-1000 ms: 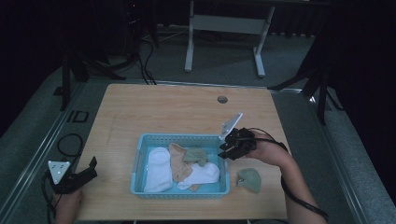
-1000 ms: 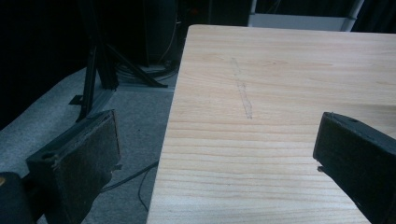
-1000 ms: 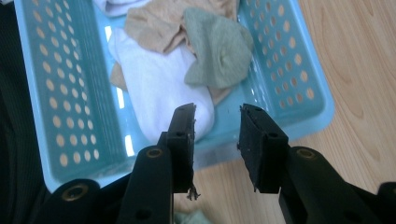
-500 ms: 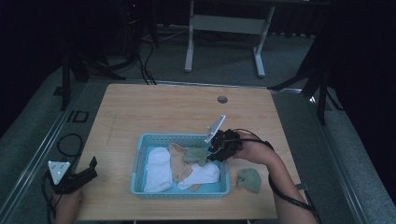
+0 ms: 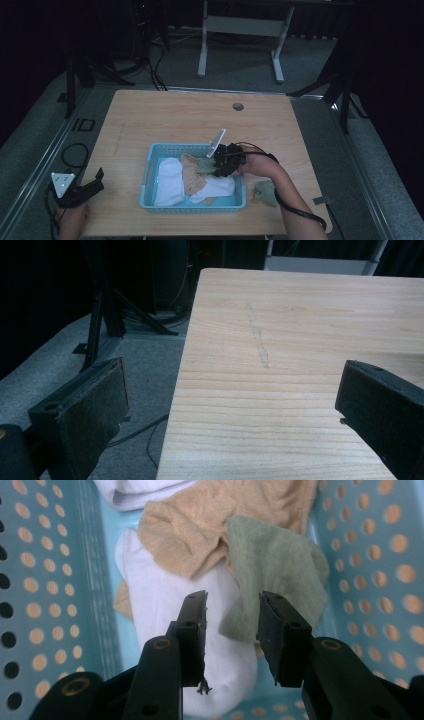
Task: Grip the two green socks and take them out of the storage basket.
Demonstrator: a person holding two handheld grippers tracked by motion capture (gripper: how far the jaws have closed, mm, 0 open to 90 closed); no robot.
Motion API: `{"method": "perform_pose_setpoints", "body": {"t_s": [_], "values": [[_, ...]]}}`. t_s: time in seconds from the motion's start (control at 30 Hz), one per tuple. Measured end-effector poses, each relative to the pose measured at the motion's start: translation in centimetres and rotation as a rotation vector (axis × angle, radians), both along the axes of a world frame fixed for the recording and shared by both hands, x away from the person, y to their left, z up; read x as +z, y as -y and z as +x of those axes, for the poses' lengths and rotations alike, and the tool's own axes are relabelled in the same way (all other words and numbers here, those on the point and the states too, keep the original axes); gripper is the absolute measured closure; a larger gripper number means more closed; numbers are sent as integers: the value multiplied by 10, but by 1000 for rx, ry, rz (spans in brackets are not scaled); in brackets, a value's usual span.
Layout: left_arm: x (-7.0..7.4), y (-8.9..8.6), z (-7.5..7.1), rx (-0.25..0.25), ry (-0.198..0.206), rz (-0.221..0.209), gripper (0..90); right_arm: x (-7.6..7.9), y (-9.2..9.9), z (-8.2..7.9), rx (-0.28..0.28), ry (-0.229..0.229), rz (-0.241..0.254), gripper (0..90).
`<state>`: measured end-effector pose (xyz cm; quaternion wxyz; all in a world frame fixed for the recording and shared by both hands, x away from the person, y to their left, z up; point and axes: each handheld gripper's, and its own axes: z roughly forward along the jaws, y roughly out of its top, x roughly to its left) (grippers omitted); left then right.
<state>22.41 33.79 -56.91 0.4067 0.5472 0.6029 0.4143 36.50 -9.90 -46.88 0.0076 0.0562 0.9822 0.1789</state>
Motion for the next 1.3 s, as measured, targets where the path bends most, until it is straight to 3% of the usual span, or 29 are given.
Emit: {"method": "perform_pose_setpoints", "body": {"t_s": [0.27, 0.33, 0.43, 0.5, 0.67, 0.87, 1.3], "values": [[0, -1, 0, -3, 2, -3, 4, -13, -8, 6, -5, 9, -26, 621], [0, -1, 0, -3, 2, -3, 4, -25, -13, 9, 0, 11, -75, 620], [0, 0, 0, -2, 5, -5, 3, -29, -15, 10, -4, 6, -88, 621], [0, -1, 0, -4, 5, -7, 3, -32, -16, 13, -9, -4, -85, 637], [0, -1, 0, -3, 5, -7, 4, -36, -16, 15, -5, -2, -108, 791], [0, -1, 0, -1, 7, -9, 4, -27, -14, 12, 9, 14, -108, 834], [0, 0, 0, 1, 4, -4, 4, 14, -2, 4, 22, 60, -42, 841]]}}
